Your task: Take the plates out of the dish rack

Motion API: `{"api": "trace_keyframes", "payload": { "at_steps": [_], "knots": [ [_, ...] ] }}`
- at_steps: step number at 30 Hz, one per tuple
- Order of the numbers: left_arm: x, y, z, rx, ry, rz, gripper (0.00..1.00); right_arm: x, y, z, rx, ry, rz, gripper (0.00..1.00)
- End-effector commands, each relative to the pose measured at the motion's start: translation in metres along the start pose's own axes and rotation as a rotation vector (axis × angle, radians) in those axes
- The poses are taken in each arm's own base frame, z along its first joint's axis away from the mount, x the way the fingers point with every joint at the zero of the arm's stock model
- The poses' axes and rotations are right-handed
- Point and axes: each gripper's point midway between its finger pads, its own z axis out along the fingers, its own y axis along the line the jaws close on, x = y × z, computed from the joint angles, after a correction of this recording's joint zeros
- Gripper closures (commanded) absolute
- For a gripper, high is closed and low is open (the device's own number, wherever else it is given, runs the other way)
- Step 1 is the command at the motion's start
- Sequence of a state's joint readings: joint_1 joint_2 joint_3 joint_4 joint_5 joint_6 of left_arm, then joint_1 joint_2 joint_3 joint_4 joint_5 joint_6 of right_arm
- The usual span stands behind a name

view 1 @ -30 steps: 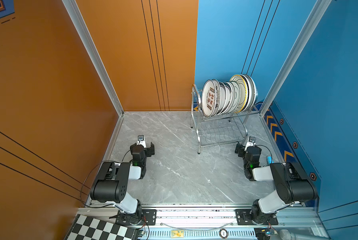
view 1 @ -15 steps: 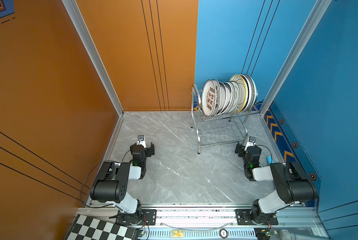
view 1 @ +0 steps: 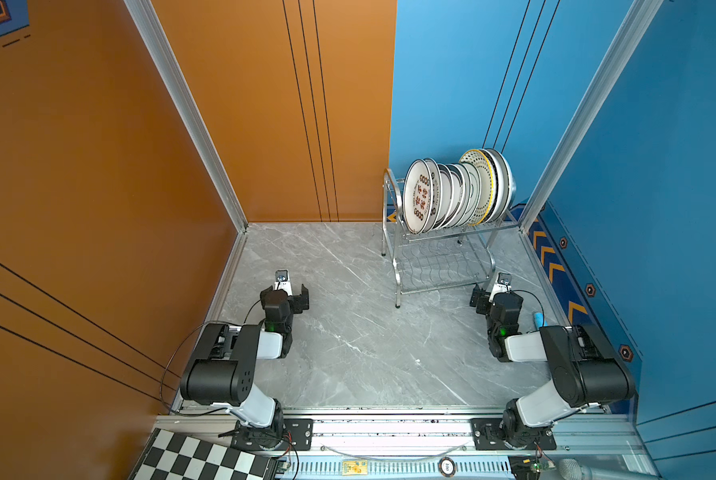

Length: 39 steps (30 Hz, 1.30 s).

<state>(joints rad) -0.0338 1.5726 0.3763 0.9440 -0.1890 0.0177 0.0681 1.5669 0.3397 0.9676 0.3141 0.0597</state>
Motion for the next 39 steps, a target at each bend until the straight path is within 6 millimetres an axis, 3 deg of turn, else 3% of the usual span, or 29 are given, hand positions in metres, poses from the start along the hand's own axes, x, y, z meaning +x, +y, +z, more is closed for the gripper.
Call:
{"api": "trace_keyframes", "payload": {
  "at_steps": [1,20,28,32,39],
  "knots": [
    [0.0,-0.004,0.0,0.023,0.005,-0.006,0.02,-0.009,0.002,0.001,-0.013,-0.014,0.02,0.0],
    [0.0,-0.005,-0.002,0.021,0.002,-0.001,0.02,-0.011,0.002,-0.001,-0.003,-0.02,0.018,0.0],
    [-0.029,-0.017,-0.026,-0.022,-0.047,0.096,0.02,-0.038,-0.021,-0.024,0.095,-0.041,0.065,0.0],
    [-0.037,-0.024,-0.032,-0.025,0.012,0.109,0.02,-0.053,-0.027,-0.037,0.104,-0.025,0.137,0.0],
    [-0.054,-0.04,-0.062,-0.025,0.013,0.126,0.02,-0.071,-0.031,-0.064,0.074,0.044,0.273,0.0]
  ]
}}
